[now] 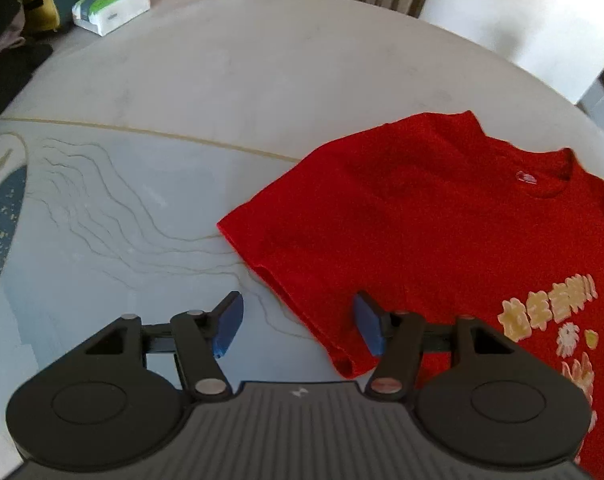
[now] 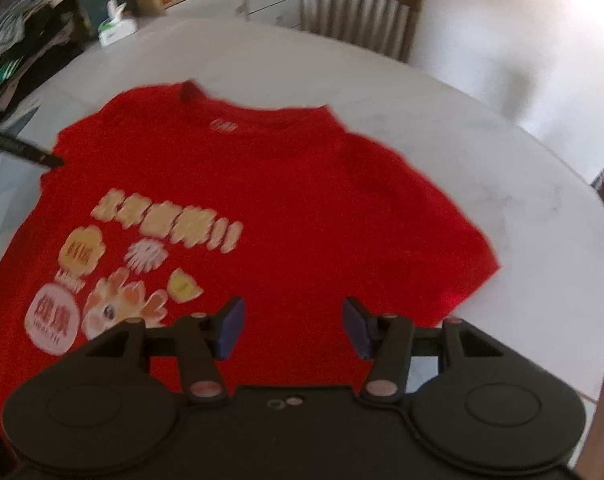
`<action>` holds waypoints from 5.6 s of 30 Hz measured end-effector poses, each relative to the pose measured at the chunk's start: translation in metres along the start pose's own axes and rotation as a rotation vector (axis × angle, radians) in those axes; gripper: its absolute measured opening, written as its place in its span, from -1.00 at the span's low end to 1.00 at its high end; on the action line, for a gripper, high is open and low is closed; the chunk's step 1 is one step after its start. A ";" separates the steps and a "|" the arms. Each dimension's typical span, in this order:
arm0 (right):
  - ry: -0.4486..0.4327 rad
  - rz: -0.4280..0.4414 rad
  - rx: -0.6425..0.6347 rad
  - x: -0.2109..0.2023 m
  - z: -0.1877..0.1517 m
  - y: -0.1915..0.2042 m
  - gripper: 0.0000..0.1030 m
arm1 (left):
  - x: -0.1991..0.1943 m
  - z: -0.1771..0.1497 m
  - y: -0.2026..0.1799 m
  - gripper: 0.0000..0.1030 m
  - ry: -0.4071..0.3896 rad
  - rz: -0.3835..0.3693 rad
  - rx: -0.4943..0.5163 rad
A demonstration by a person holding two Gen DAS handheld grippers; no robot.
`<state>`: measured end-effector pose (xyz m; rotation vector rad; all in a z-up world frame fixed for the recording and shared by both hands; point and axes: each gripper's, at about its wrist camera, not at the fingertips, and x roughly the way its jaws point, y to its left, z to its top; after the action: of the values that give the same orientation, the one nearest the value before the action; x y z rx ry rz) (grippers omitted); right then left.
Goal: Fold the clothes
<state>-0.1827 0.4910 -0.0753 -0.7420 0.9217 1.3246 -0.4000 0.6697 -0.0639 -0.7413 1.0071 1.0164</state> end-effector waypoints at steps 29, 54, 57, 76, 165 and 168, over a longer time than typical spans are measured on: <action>0.002 -0.017 -0.029 0.010 -0.040 0.023 1.00 | -0.024 -0.012 -0.108 -0.87 -0.294 0.165 0.357; -0.111 0.111 -0.134 -0.003 0.087 0.036 1.00 | -0.029 -0.067 -0.104 0.10 -0.302 -0.245 0.691; -0.133 0.148 -0.205 0.008 0.128 0.063 1.00 | -0.017 -0.072 -0.107 0.09 -0.269 -0.230 0.749; 0.144 0.364 -0.298 0.121 0.198 0.114 1.00 | -0.011 -0.077 -0.089 0.12 -0.314 -0.305 0.632; 0.019 -0.173 0.383 0.030 0.091 -0.077 1.00 | 0.031 0.057 -0.077 -0.47 -0.231 -0.276 0.541; 0.046 -0.086 0.385 0.031 0.104 -0.052 1.00 | 0.031 0.057 -0.077 -0.47 -0.232 -0.273 0.543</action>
<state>-0.1167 0.5904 -0.0569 -0.5073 1.1291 1.0171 -0.3040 0.7012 -0.0678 -0.2907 0.8932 0.5369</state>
